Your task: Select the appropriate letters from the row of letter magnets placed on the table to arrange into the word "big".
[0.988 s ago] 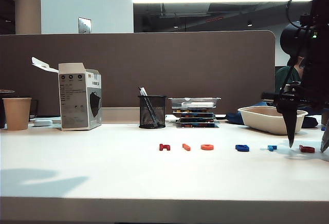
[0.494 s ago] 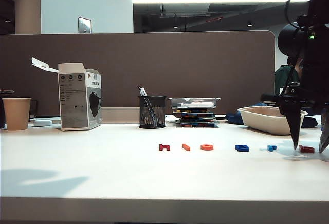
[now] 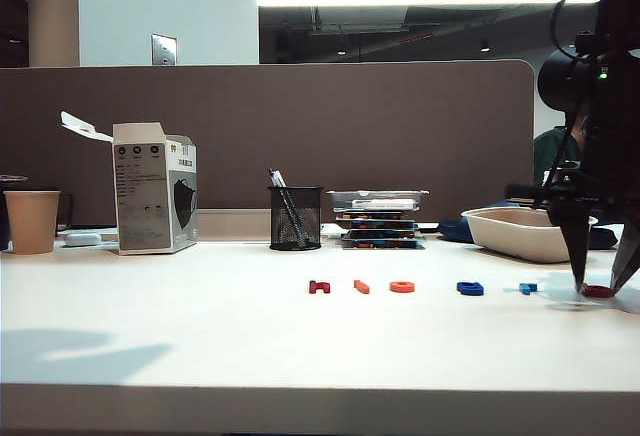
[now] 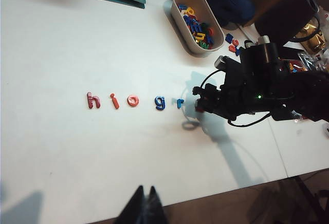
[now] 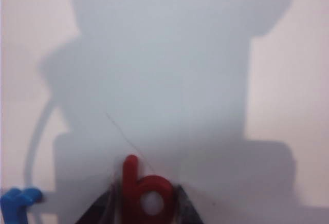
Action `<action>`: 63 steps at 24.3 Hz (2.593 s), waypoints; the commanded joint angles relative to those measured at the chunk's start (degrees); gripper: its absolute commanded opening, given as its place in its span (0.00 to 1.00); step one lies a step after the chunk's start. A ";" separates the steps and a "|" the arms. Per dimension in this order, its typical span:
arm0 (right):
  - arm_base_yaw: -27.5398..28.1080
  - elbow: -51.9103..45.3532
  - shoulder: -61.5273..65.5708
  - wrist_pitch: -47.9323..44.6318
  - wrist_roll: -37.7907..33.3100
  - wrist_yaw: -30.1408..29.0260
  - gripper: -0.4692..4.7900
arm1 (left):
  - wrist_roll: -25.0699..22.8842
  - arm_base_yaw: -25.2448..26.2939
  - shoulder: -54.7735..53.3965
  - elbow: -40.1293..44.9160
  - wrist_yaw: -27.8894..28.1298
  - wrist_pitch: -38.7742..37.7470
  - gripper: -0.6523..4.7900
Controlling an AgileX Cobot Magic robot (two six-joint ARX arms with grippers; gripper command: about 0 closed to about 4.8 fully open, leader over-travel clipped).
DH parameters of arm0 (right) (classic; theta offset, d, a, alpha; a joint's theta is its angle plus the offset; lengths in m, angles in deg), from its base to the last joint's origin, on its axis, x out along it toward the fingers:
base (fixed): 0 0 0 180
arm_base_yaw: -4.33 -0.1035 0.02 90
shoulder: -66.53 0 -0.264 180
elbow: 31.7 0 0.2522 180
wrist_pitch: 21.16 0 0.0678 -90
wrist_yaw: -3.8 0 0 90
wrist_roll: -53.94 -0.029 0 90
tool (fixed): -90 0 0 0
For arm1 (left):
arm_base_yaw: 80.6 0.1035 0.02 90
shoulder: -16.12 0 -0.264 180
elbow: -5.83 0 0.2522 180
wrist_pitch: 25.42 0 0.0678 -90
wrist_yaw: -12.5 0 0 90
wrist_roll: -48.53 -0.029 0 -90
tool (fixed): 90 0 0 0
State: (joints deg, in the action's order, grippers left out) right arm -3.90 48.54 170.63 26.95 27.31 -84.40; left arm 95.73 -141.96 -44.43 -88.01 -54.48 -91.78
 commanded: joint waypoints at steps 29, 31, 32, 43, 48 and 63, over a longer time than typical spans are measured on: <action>-0.15 -1.27 1.77 0.44 -0.39 -1.79 0.25 | -0.24 0.04 0.13 -0.15 0.24 0.39 0.11; -0.15 -1.25 1.75 -0.13 -0.37 -1.92 0.25 | -0.24 0.04 0.13 -0.15 0.24 0.39 0.11; -0.15 -1.25 1.68 -0.15 -0.39 -1.92 0.25 | -0.24 0.04 0.13 -0.15 0.24 0.39 0.11; -0.50 -1.25 -0.61 0.37 0.35 -4.50 0.25 | -0.24 0.04 0.13 -0.15 0.24 0.39 0.11; -2.23 -1.27 -3.04 1.05 1.84 -4.31 0.25 | -0.24 0.07 0.13 -0.15 0.24 0.39 0.11; -13.73 -1.33 -6.80 4.50 0.31 -5.99 0.25 | -0.24 0.04 0.13 -0.15 0.24 0.39 0.11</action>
State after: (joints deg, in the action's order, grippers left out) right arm -16.38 47.14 164.20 32.94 28.64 -90.32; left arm 95.75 -141.99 -44.43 -88.01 -54.48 -91.76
